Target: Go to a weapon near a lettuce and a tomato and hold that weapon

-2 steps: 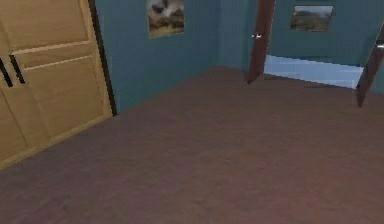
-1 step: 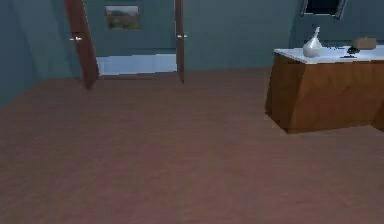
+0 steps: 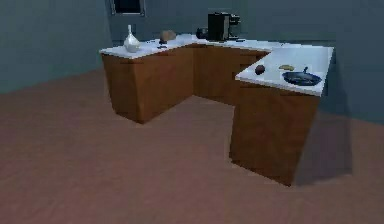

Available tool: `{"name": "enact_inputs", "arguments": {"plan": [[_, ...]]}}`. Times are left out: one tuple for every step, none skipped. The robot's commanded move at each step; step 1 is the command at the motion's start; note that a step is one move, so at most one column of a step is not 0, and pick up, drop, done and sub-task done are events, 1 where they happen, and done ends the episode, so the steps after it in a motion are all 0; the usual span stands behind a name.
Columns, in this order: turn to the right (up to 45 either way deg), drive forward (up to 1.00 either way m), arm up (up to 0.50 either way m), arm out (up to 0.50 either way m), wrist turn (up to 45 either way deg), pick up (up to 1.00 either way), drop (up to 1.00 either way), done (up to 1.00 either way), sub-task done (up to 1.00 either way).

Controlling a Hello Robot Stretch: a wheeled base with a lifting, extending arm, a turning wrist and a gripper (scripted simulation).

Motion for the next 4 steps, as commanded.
{"name": "enact_inputs", "arguments": {"plan": [[45.0,0.00,0.00,0.00,0.0,0.00,0.00,0.00,0.00],[15.0,0.00,0.00,0.00,0.0,0.00,0.00,0.00,0.00],[45.0,0.00,0.00,0.00,0.0,0.00,0.00,0.00,0.00],[39.0,0.00,0.00,0.00,0.0,0.00,0.00,0.00,0.00]]}}
